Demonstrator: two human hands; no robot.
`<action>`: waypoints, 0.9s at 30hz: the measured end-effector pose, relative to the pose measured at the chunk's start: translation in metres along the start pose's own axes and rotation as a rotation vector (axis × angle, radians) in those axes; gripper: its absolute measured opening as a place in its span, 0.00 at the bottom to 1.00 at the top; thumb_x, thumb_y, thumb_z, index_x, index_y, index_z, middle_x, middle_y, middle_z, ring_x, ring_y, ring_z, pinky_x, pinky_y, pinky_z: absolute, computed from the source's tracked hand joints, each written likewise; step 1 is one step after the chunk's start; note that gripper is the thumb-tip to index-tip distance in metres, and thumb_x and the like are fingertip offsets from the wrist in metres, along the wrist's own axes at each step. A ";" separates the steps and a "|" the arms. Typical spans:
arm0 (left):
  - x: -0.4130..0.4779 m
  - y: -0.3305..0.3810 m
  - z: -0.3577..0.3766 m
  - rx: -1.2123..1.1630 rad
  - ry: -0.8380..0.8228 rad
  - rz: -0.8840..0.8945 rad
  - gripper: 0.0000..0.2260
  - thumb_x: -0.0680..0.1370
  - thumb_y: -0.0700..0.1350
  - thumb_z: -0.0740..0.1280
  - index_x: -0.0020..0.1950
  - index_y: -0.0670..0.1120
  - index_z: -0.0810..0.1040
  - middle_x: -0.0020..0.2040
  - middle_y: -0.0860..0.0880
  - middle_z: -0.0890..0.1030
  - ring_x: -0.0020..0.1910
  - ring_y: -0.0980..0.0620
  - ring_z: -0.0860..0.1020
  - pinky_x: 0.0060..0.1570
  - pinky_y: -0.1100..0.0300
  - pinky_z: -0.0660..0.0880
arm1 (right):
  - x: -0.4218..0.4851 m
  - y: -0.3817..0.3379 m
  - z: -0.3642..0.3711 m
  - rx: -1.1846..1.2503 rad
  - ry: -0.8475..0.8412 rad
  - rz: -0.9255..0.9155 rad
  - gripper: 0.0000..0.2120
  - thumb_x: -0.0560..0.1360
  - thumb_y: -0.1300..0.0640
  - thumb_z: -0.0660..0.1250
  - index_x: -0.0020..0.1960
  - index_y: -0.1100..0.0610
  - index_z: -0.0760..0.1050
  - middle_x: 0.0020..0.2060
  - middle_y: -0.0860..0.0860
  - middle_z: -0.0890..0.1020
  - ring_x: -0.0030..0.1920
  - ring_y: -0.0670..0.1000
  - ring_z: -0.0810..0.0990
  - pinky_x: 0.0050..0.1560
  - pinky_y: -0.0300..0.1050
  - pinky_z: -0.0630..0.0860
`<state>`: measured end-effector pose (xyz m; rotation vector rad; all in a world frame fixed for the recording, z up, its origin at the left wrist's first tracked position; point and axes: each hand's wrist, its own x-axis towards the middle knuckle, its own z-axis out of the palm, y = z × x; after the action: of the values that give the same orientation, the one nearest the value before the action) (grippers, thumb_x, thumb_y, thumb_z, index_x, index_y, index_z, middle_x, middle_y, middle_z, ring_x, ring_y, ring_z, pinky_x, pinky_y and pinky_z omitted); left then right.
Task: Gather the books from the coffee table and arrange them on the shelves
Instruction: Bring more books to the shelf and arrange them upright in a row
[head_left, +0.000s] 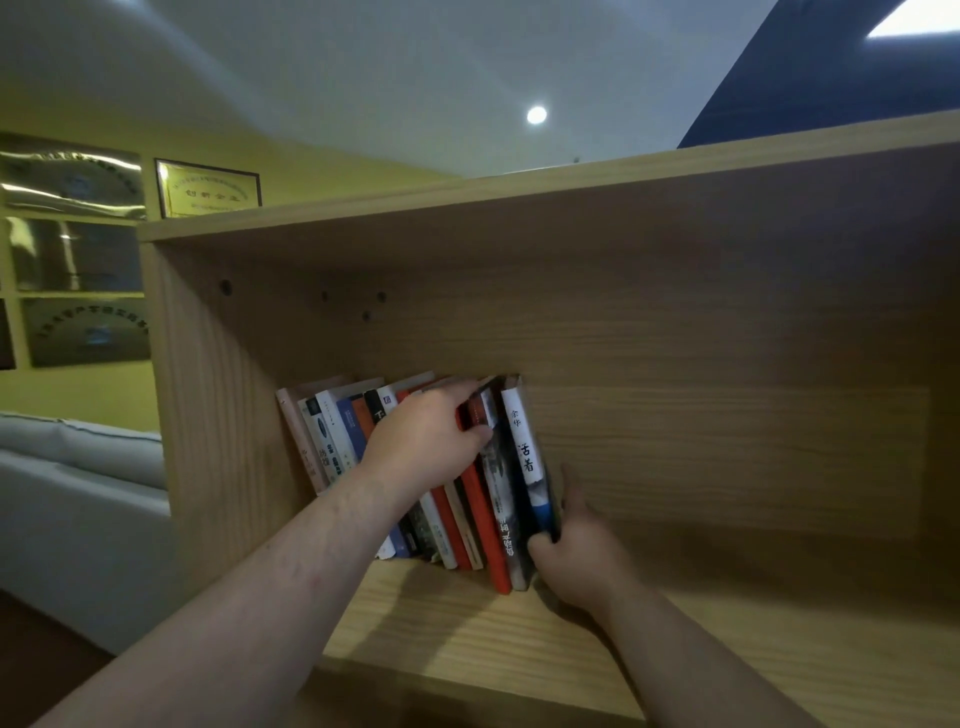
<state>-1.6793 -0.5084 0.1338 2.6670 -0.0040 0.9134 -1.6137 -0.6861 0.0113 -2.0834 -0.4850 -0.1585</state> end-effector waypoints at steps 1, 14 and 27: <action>0.004 0.003 -0.004 0.010 -0.023 0.000 0.24 0.78 0.56 0.67 0.74 0.59 0.69 0.48 0.56 0.80 0.36 0.62 0.74 0.31 0.65 0.71 | -0.001 0.001 0.000 -0.026 0.001 -0.025 0.37 0.71 0.50 0.64 0.71 0.28 0.49 0.50 0.42 0.80 0.47 0.43 0.82 0.45 0.44 0.80; 0.033 0.048 -0.023 -0.199 -0.286 -0.439 0.07 0.78 0.47 0.66 0.49 0.44 0.73 0.44 0.45 0.80 0.40 0.45 0.84 0.32 0.57 0.80 | 0.002 0.004 0.002 -0.113 0.049 0.014 0.28 0.77 0.48 0.64 0.75 0.42 0.61 0.44 0.43 0.81 0.43 0.43 0.80 0.39 0.42 0.76; -0.013 0.027 -0.041 -0.766 -0.013 -0.578 0.07 0.82 0.37 0.61 0.60 0.41 0.73 0.52 0.38 0.79 0.43 0.38 0.83 0.27 0.54 0.81 | -0.002 0.007 -0.010 0.110 0.139 0.023 0.28 0.79 0.57 0.65 0.76 0.46 0.63 0.50 0.45 0.78 0.47 0.47 0.76 0.49 0.42 0.71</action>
<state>-1.7168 -0.5226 0.1649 1.8070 0.3264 0.5450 -1.6122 -0.6982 0.0105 -1.9542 -0.3772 -0.2560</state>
